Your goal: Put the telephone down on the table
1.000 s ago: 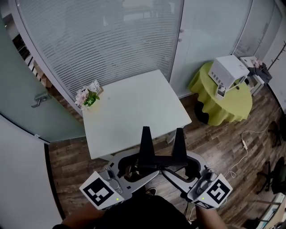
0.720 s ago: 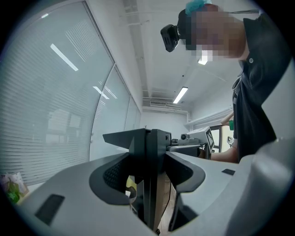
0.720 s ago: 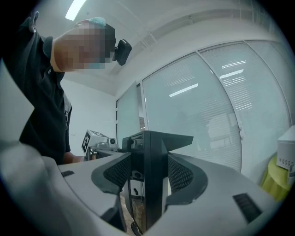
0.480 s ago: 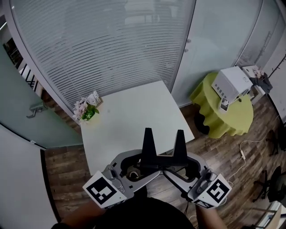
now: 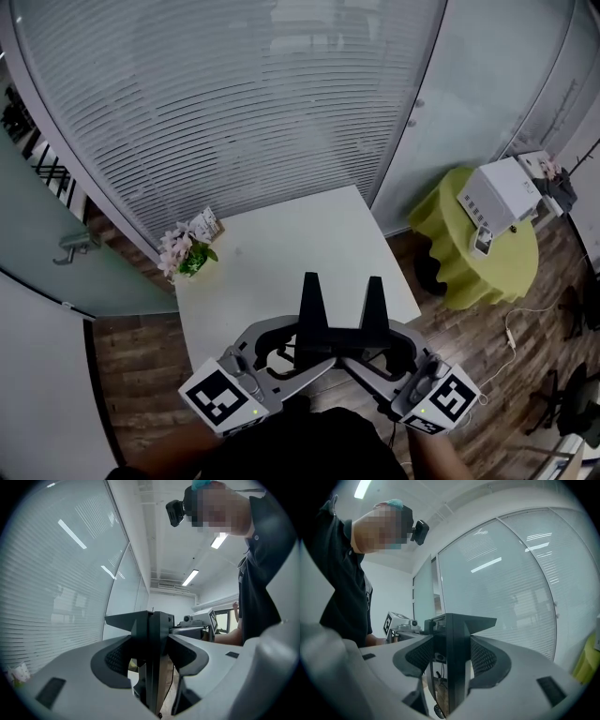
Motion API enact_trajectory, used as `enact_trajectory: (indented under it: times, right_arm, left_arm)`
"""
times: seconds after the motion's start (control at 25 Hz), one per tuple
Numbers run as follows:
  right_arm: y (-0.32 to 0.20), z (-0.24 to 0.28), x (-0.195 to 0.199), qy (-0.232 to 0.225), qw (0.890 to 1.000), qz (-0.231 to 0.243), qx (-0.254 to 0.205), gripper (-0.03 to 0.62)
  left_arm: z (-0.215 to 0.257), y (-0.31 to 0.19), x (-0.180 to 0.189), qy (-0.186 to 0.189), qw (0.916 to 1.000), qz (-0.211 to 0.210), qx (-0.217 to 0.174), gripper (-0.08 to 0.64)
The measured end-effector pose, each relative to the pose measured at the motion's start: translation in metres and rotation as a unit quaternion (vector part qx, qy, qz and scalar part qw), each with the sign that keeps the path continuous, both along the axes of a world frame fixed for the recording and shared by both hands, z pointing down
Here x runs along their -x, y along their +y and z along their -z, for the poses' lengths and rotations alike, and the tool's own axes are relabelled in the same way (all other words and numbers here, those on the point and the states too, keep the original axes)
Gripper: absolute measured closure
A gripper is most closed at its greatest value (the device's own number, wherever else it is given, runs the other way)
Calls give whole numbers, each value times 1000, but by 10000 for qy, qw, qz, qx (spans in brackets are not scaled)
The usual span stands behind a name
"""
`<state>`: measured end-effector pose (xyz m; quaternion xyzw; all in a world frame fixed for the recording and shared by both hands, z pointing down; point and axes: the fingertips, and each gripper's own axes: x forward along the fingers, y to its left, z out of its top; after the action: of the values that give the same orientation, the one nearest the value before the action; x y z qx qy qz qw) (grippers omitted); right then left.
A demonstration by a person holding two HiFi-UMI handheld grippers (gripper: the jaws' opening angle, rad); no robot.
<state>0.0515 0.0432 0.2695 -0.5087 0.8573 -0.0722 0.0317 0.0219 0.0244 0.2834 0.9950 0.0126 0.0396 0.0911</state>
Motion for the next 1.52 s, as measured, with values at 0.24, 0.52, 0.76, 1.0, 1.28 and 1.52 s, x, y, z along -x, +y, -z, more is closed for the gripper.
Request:
enact_trajectory:
  times: [0.24, 0.52, 0.76, 1.0, 1.28, 1.52]
  right_arm:
    - [-30, -5, -2, 0, 9999, 144, 84, 339]
    - [-64, -18, -14, -23, 9982, 544, 248, 339]
    - [-99, -33, -40, -112, 9934, 1081, 370, 339]
    - [-136, -58, -65, -179, 9845, 1614, 664, 339]
    - [-163, -97, -98, -317, 9725, 2080, 1002, 339]
    - [-173, -130, -112, -467, 9621, 2358, 1291, 339]
  left_arm:
    - [-3, -29, -2, 72, 9999, 138, 29, 318]
    - [-17, -60, -13, -10, 9984, 531, 184, 319]
    - [-32, -91, -37, -68, 9937, 1086, 270, 319]
    - [-57, -122, -60, -316, 9868, 1552, 345, 318]
    - [-93, -146, -93, -458, 9763, 2015, 645, 318]
    - [-130, -152, -110, -786, 9721, 2090, 712, 318]
